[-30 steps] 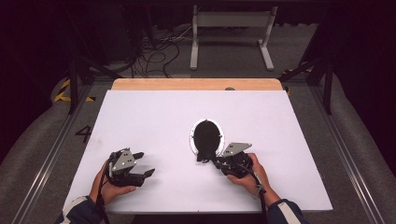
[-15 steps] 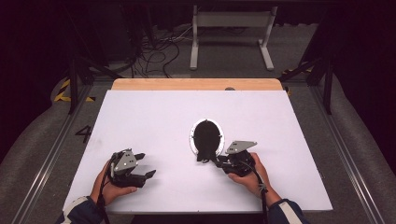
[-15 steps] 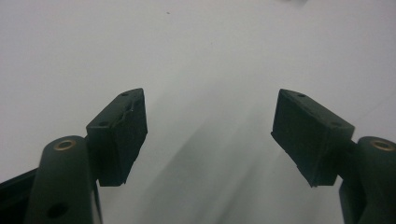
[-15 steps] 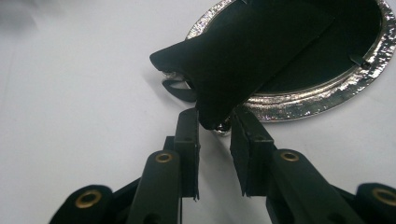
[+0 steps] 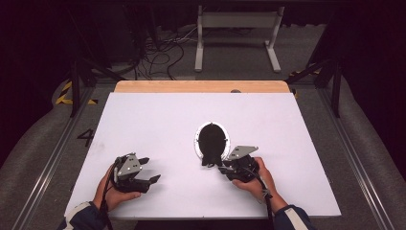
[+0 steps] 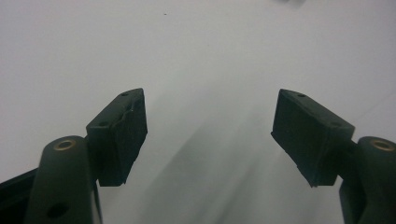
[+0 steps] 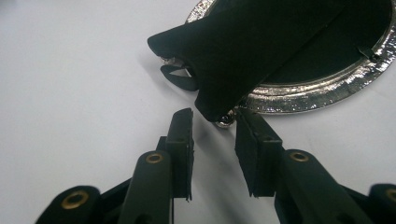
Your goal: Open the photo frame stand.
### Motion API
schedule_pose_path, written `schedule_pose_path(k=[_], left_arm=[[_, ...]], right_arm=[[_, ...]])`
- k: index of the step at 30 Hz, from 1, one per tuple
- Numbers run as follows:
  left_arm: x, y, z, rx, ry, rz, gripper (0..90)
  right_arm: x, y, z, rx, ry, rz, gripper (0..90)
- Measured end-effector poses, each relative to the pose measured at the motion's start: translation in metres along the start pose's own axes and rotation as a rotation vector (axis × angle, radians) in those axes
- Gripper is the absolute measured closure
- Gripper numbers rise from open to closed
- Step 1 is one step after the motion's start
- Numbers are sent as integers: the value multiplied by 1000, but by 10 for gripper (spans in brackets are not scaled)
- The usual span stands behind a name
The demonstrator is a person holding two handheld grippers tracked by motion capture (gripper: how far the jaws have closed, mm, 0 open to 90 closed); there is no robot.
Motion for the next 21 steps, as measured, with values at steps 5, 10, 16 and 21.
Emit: schedule_pose_path(k=[5,10,16,21], left_arm=[[3,2,-2,-4,-2,9,269],[10,4,-8,6,-4,15,269],[20,5,-17,6,-3,31,269],[19,3,-17,-7,0,33,265]], right_arm=[[3,2,-2,20,8,-3,679],[3,3,-3,43,30,-15,681],[1,5,-7,126,76,-47,655],[4,10,-8,232,119,-107,637]])
Point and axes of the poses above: each handheld gripper's, and its own axes: x roughly forward along the jaws, z roughly out of its underside, y roughly to its right, the point moved 9 cm from there along x, roughly forward along the jaws, and after that the axes turned 15 degrees about -x, right-handed, at the moved point
